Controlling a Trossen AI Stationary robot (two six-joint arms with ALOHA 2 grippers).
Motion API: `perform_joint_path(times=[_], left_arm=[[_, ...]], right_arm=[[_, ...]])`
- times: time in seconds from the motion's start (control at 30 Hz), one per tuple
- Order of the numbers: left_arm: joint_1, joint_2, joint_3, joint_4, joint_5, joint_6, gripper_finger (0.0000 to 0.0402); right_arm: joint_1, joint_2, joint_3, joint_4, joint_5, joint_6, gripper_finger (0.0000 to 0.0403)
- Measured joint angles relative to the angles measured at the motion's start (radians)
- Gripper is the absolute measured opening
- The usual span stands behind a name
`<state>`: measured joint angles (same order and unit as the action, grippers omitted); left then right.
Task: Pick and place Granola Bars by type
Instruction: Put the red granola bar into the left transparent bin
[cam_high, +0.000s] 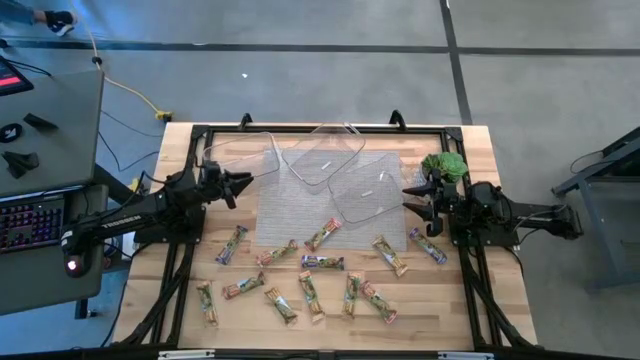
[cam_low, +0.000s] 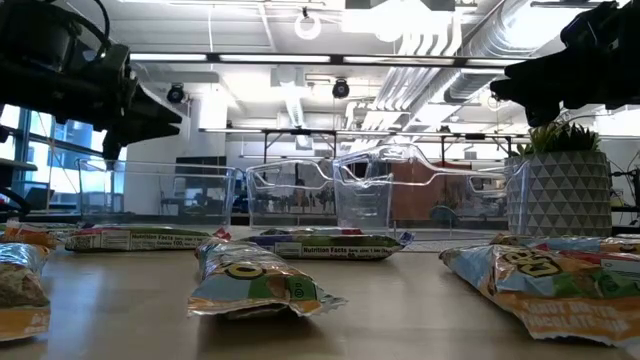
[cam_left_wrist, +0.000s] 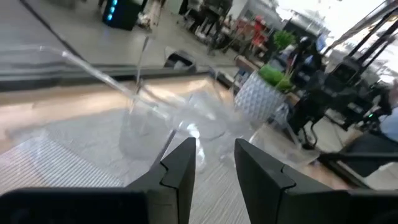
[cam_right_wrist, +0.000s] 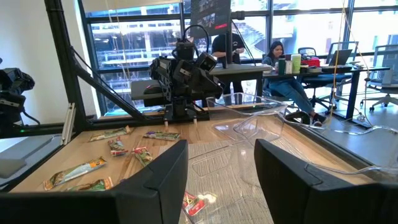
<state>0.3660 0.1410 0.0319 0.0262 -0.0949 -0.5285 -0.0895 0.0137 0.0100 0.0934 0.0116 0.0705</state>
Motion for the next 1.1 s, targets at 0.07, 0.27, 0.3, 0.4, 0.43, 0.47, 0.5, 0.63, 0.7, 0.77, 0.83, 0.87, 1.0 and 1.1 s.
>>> perform_joint_path(times=[0.07,0.27,0.3,0.4,0.43,0.47,0.5,0.63,0.7,0.77,0.83,0.87,1.0,1.1], left_arm=[[0.000,0.000,0.000,0.035,-0.018,0.000,0.0108],[0.000,0.000,0.000,0.097,0.029,-0.009,0.0108],[0.000,0.000,0.000,0.132,0.047,-0.007,0.0108],[0.000,0.000,0.000,0.256,0.115,0.004,0.0108],[0.000,0.000,0.000,0.307,0.138,0.004,0.0108],[0.000,0.000,0.000,0.364,0.161,0.005,0.0108],[0.000,0.000,0.000,0.416,0.187,0.005,0.0108],[0.000,0.000,0.018,0.518,0.276,0.026,0.0108],[0.000,0.001,0.072,0.453,0.296,0.078,0.0108],[0.000,0.012,0.141,0.330,0.292,0.109,0.0108],[0.000,0.040,0.224,0.194,0.270,0.147,0.0108],[0.000,0.058,0.271,0.124,0.260,0.173,0.0108],[0.000,0.154,0.456,-0.078,0.269,0.253,0.0108],[0.000,0.222,0.567,-0.169,0.324,0.320,0.0108]], right_arm=[[0.000,0.000,0.000,0.000,0.000,0.000,0.0170],[0.000,0.000,0.000,0.000,0.000,0.000,0.0170],[0.000,0.000,0.000,0.000,0.000,0.000,0.0169],[0.000,0.000,0.000,0.000,0.000,0.000,0.0170],[0.000,0.000,0.000,0.000,0.000,0.000,0.0170],[0.000,0.000,0.000,0.000,0.000,0.000,0.0169],[0.000,0.000,0.000,0.000,0.000,0.000,0.0170],[0.000,0.000,0.000,0.000,0.000,0.000,0.0169],[0.000,0.000,0.000,0.000,0.000,0.000,0.0170],[0.000,0.000,0.000,0.000,0.000,0.000,0.0170],[0.000,0.000,0.000,0.000,0.000,0.000,0.0170],[0.000,0.000,0.000,0.000,0.000,0.000,0.0170],[0.000,0.000,0.000,0.000,0.000,0.000,0.0170],[0.000,0.000,0.000,0.000,0.002,-0.005,0.0170]])
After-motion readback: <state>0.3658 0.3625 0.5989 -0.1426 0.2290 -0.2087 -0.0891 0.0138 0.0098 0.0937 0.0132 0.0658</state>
